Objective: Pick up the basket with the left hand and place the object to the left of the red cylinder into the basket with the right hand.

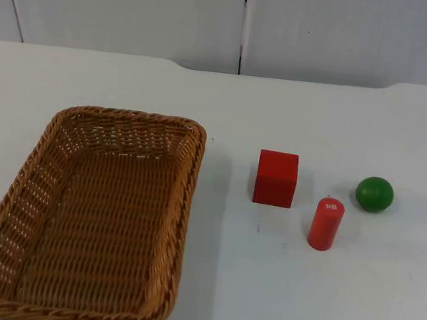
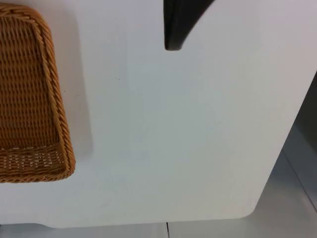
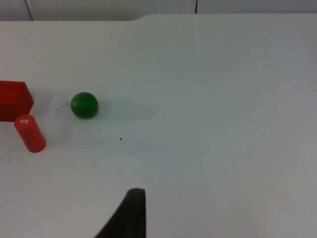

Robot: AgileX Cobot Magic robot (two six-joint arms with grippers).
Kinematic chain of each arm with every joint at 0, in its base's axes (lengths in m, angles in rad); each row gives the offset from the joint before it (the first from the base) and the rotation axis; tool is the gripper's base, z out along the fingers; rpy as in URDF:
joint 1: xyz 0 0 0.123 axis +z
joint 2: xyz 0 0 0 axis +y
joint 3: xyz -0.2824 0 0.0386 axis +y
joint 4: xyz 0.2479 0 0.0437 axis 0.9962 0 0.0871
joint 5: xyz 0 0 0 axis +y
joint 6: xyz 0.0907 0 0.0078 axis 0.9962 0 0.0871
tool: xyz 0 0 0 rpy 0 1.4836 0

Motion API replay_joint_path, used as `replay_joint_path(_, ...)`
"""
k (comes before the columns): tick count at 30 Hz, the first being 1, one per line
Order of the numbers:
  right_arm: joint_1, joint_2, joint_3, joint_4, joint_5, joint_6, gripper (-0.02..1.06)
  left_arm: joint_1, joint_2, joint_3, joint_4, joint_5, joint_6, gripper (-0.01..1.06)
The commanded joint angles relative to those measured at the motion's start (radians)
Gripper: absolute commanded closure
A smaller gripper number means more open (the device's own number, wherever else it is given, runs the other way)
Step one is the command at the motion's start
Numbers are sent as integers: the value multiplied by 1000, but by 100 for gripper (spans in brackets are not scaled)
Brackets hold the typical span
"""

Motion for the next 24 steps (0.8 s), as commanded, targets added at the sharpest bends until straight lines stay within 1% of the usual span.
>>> replay_joint_path(1,-6,-5,2,-8,-8,1,-1,2,-4,5,4,3,4,0)
replay_joint_path(24,-6,-5,2,-7,-7,1,-1,2,-4,5,4,3,2,0)
